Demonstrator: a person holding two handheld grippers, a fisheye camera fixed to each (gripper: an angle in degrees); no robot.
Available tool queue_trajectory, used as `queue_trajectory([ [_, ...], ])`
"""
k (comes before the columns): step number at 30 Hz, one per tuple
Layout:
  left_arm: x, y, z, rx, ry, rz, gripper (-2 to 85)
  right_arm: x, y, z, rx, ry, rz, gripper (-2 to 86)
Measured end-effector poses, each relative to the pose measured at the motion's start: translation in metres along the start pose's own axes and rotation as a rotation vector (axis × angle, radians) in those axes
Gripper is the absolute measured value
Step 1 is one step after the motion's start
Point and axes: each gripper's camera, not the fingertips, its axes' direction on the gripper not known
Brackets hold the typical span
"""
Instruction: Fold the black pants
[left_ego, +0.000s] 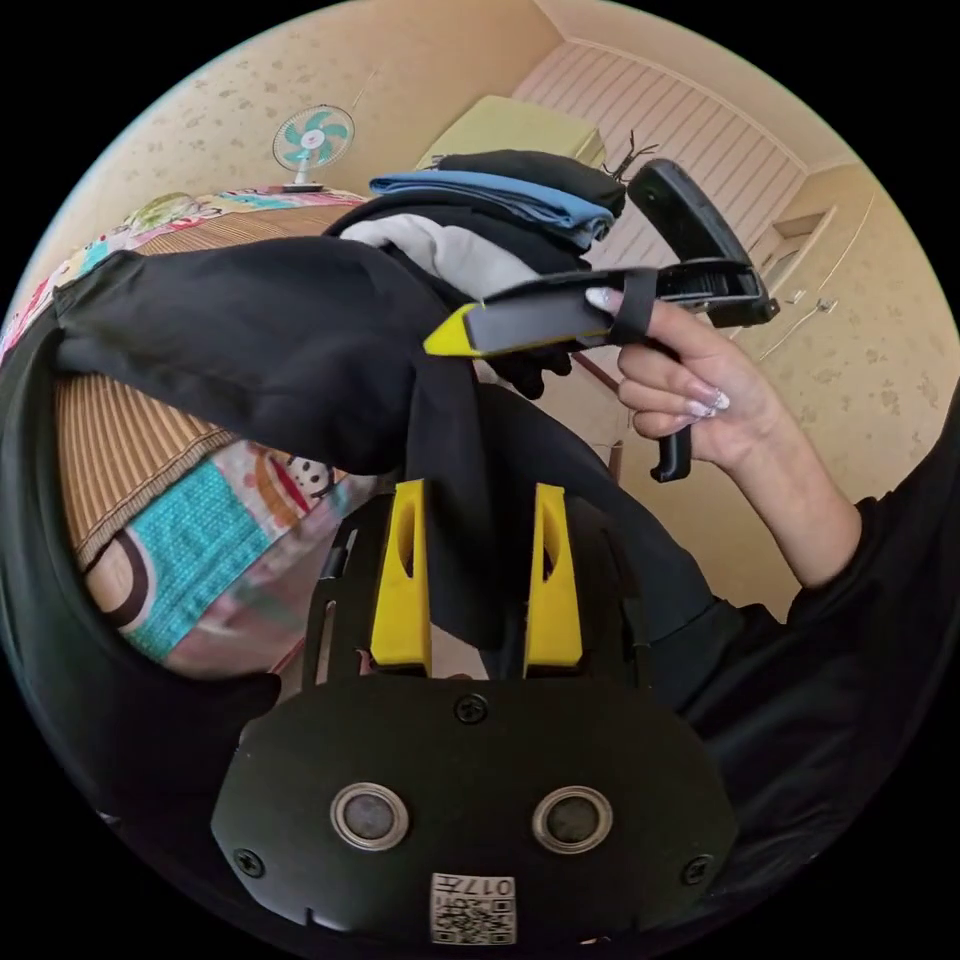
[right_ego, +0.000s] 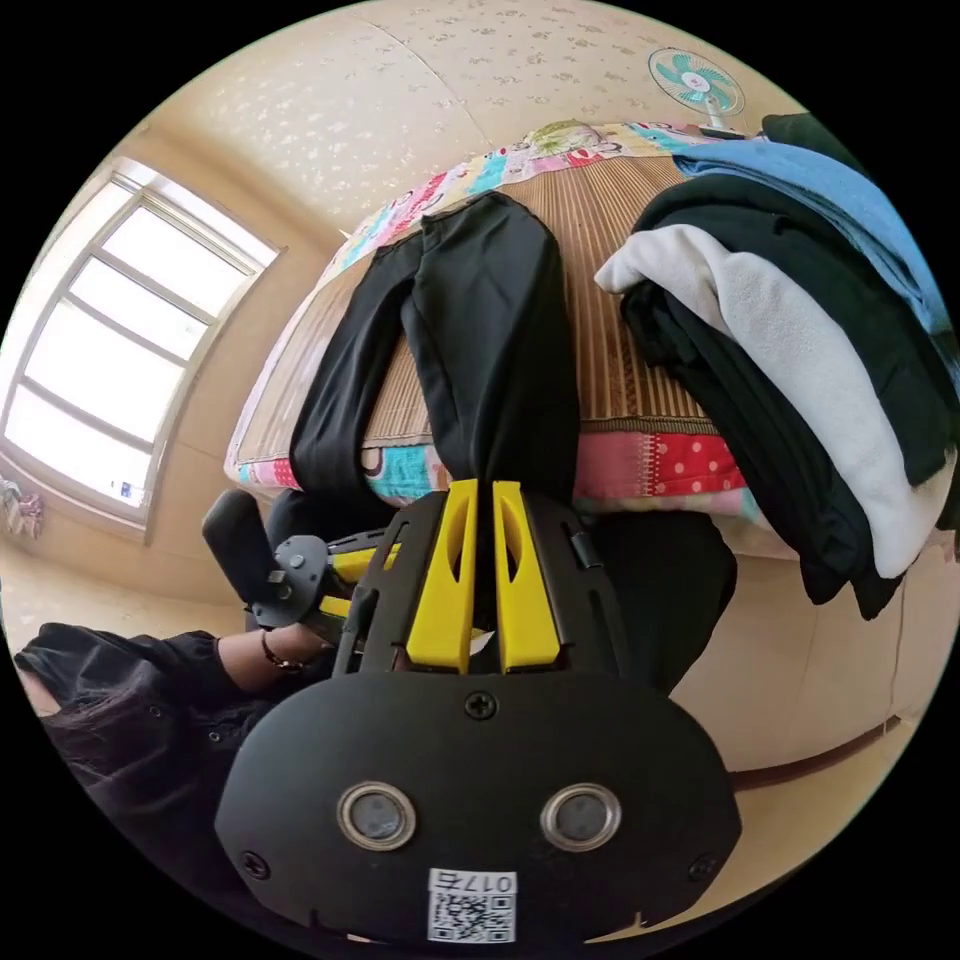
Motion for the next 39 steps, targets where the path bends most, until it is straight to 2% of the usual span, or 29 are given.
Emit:
queue_trajectory([
  [3,0.008,0.011,-0.024,0.056,-0.032,0.007,1.5,0.004,-0.012,-0.007,-0.056,-0.075,-0.040,4.4],
  [7,0.015,0.025,-0.086,0.115,0.029,0.026,0.3,0.022,-0.052,-0.046,0.052,-0.081,-0.065,9.1],
  [11,0.023,0.041,-0.129,0.184,0.003,0.020,0.4,0.033,-0.131,-0.045,0.051,-0.010,-0.099,13.9],
  [14,0.019,0.055,-0.149,0.252,0.048,-0.003,0.6,0.060,-0.204,-0.006,0.074,-0.048,-0.073,15.0],
  [16,0.006,0.065,-0.156,0.283,0.096,-0.037,0.8,0.095,-0.261,0.040,0.022,-0.132,-0.004,16.1],
  [20,-0.018,0.079,-0.167,0.299,0.165,-0.100,0.8,0.132,-0.326,0.083,0.007,-0.102,0.121,17.4],
  [23,-0.034,0.093,-0.181,0.345,0.234,-0.133,0.8,0.154,-0.359,0.103,0.020,-0.045,0.177,15.2],
  [25,-0.047,0.108,-0.194,0.386,0.289,-0.158,0.8,0.171,-0.377,0.115,0.012,-0.124,0.203,9.0],
  [28,-0.062,0.133,-0.209,0.435,0.315,-0.226,0.9,0.187,-0.391,0.118,0.015,-0.234,0.290,5.7],
  [30,-0.069,0.149,-0.217,0.445,0.299,-0.276,0.8,0.181,-0.393,0.112,0.092,-0.360,0.266,4.4],
  [34,-0.074,0.177,-0.232,0.401,0.165,-0.333,0.7,0.126,-0.396,0.109,0.300,-0.675,0.138,3.3],
  [39,-0.067,0.194,-0.240,0.316,-0.035,-0.398,1.3,0.050,-0.407,0.152,0.319,-0.902,0.103,3.2],
])
